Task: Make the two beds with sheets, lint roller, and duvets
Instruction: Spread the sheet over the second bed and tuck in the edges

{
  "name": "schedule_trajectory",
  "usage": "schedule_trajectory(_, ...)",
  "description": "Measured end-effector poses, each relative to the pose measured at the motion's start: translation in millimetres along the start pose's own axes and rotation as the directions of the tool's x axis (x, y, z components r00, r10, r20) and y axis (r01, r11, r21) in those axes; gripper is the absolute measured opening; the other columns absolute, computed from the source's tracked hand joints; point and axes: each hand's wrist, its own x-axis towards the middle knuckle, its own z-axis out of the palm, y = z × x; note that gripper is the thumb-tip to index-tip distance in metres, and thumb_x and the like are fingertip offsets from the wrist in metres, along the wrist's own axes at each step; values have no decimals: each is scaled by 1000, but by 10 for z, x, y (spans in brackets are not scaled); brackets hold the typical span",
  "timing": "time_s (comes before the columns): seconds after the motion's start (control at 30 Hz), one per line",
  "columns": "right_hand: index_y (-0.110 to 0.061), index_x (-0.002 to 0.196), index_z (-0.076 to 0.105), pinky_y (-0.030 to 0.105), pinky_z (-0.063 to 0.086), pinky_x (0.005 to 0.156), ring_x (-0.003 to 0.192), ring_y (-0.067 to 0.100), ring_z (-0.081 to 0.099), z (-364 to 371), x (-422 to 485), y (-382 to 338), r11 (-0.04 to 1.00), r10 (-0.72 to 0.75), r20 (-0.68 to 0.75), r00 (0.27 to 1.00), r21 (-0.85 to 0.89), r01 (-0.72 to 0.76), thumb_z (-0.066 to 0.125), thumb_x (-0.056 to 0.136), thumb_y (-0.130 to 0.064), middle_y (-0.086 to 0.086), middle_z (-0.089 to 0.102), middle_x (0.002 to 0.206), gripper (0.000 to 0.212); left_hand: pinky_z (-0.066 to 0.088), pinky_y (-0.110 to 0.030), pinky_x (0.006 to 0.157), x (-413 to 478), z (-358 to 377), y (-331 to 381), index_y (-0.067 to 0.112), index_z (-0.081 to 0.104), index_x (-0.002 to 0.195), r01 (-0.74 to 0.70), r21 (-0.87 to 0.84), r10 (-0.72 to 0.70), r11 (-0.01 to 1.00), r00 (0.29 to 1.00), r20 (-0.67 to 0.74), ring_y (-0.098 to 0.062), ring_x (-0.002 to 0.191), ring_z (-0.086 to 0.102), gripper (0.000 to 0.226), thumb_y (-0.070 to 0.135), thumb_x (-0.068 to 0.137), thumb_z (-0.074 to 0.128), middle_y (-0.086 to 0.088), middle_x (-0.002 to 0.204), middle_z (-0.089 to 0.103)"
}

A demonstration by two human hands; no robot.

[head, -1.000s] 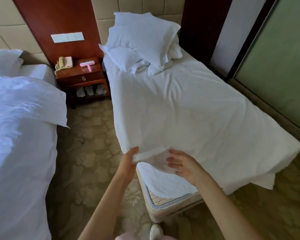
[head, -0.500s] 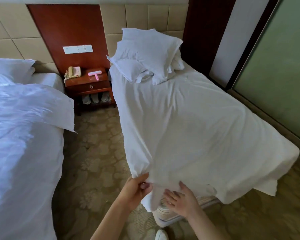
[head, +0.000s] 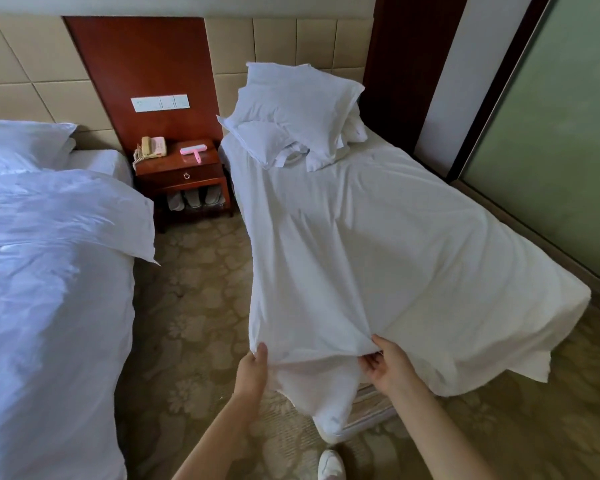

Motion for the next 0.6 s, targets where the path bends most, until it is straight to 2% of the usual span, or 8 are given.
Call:
schedule_trajectory(0.07, 0, 86, 52, 25, 51, 37, 74, 24, 53, -19, -38, 12, 999, -12, -14, 1000, -30, 12, 51, 96, -10, 16, 53, 86, 13, 49, -48, 94, 18, -27, -39, 4, 57, 114, 203, -394, -159, 897, 977, 143, -32, 100, 63, 46, 43, 100, 38, -15, 105, 67)
schedule_trajectory(0.13, 2, 87, 51, 24, 51, 37, 72, 25, 55, -6, -73, 20, 998, -15, -6, 1000, -65, 15, 51, 95, -8, 17, 53, 86, 13, 46, -52, 99, 32, -20, -46, 6, 57, 122, 329, -513, -215, 792, 939, 269, -35, 107, 62, 62, 58, 92, 41, -16, 114, 66)
schedule_trajectory(0.2, 3, 93, 52, 24, 51, 37, 66, 26, 59, 26, -99, 28, 996, -22, 7, 1000, -86, 23, 52, 95, -7, 18, 54, 85, 10, 48, -48, 96, -50, 11, -27, 7, 62, 118, 427, -407, -245, 807, 870, 427, -32, 104, 65, 65, 62, 85, 51, -16, 112, 68)
schedule_trajectory(0.3, 1, 100, 51, 23, 51, 39, 66, 24, 58, 74, -95, 50, 983, -58, -1, 998, -172, 57, 51, 96, -9, 16, 55, 84, 11, 55, -33, 68, -260, 7, 42, 1, 64, 105, 433, -113, -287, 894, 748, 598, -22, 74, 70, 48, 32, 71, 80, -12, 86, 73)
schedule_trajectory(0.37, -3, 94, 53, 27, 51, 49, 68, 22, 55, 82, -106, 72, 956, -89, -21, 996, -283, 80, 51, 95, -13, 13, 56, 81, 11, 55, -31, 68, -366, -21, -16, 1, 64, 108, 427, 34, -345, 904, 678, 649, -21, 78, 69, 59, 16, 58, 90, -10, 89, 73)
schedule_trajectory(0.4, -4, 94, 55, 29, 48, 54, 69, 21, 55, 66, -95, 93, 939, -103, -36, 994, -332, 86, 52, 95, -15, 12, 56, 81, 12, 54, -31, 72, -432, -38, -43, 2, 63, 110, 425, 69, -361, 903, 659, 660, -22, 83, 68, 56, 10, 60, 88, -10, 92, 72)
schedule_trajectory(0.53, -6, 109, 60, 33, 44, 75, 91, 25, 58, -57, -64, 201, 899, -118, -80, 990, -432, 73, 60, 90, -28, 9, 62, 96, 29, 55, -31, 68, -636, -47, -201, 2, 63, 106, 423, 43, -334, 905, 645, 687, -23, 80, 67, 47, 6, 61, 77, -11, 88, 71)
schedule_trajectory(0.6, -10, 109, 62, 40, 42, 89, 105, 26, 57, -137, -65, 286, 900, -78, -69, 995, -434, 41, 61, 88, -34, 8, 64, 107, 32, 54, -35, 72, -696, -31, -319, -3, 64, 102, 426, -80, -268, 901, 693, 670, -28, 80, 65, 48, 0, 55, 72, -18, 90, 68)
